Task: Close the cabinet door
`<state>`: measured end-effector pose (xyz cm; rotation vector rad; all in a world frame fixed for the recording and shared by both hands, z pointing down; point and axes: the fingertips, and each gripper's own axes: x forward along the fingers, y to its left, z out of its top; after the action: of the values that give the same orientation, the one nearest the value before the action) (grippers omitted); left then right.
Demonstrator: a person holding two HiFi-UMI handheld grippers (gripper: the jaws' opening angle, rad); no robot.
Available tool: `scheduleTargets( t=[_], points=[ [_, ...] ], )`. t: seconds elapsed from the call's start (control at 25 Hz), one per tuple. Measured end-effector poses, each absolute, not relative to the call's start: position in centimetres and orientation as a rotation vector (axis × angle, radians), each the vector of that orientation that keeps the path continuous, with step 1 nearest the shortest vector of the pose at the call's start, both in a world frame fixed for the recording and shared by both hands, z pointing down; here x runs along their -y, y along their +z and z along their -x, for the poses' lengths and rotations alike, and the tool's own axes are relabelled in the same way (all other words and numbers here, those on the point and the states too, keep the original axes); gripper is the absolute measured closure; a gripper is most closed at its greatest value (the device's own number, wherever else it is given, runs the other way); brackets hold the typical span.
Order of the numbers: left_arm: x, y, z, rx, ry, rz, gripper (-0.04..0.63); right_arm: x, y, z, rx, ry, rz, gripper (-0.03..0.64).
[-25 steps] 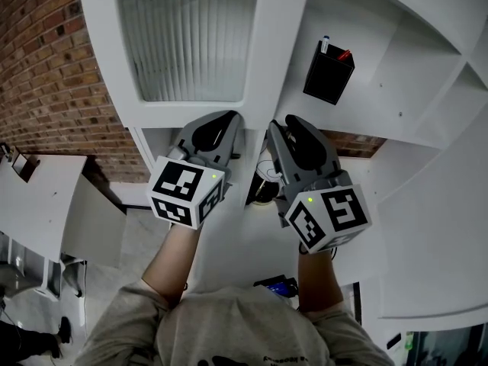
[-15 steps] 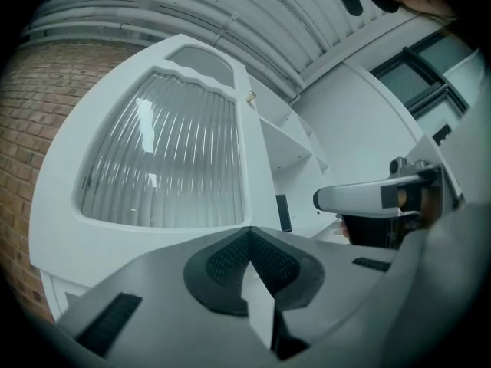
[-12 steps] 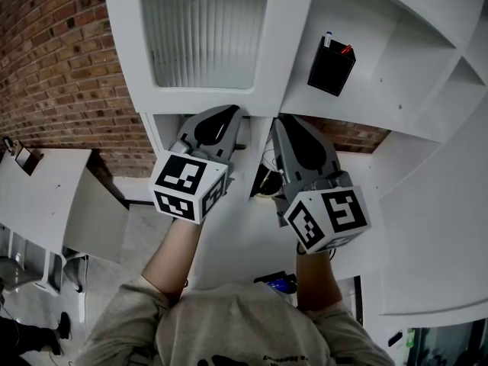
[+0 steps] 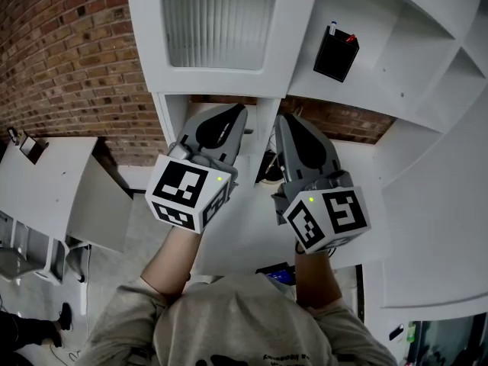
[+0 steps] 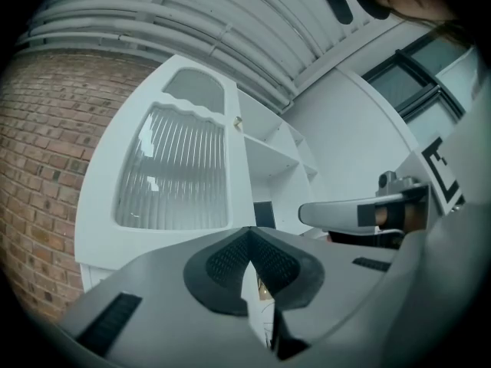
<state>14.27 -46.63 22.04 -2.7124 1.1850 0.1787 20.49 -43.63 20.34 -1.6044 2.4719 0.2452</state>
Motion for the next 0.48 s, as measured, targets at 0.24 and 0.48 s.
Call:
scheduleTargets(
  t=[0.24,0.48],
  points=[
    [42.4,21.9,-13.5,-1.173,0.202,2.694,0.588,41.3,21.2,-19.6,-2.466,0.265,1.616,0.594],
    [38.5,22.1,-12.7,-1.187,0.216,2.655,0.588,38.3,22.4,-18.6,-2.473,0.298,1.636,0.594]
  ],
)
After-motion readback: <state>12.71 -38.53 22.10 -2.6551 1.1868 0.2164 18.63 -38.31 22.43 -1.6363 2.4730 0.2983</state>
